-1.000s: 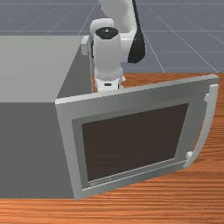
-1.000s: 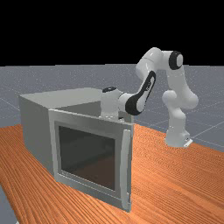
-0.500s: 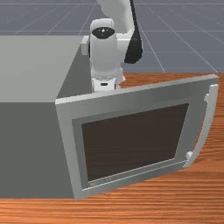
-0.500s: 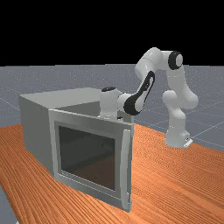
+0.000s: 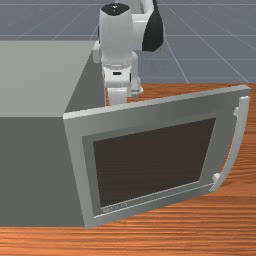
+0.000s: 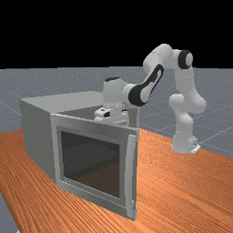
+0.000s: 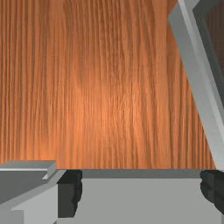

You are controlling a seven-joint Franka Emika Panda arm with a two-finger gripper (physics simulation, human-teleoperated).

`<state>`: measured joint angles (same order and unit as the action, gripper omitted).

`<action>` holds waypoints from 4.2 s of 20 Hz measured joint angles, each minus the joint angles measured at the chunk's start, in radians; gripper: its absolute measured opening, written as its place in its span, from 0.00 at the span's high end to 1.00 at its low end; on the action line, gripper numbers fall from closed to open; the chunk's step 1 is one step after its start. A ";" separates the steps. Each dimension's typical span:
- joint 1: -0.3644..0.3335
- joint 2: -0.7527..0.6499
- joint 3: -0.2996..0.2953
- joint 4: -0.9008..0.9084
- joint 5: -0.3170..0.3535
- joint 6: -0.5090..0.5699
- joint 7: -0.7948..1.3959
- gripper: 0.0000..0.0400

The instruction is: Close the microwave

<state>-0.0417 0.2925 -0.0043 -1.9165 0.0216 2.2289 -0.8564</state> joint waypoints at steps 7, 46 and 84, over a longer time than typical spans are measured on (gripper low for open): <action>0.048 -0.016 0.011 0.020 -0.009 -0.038 0.157 0.00; 0.099 -0.050 0.052 0.204 -0.003 0.017 0.197 0.00; 0.235 0.089 0.061 0.410 -0.098 0.062 0.404 0.00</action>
<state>0.1933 0.3811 0.0564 -1.5067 -0.0768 2.2911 -0.4526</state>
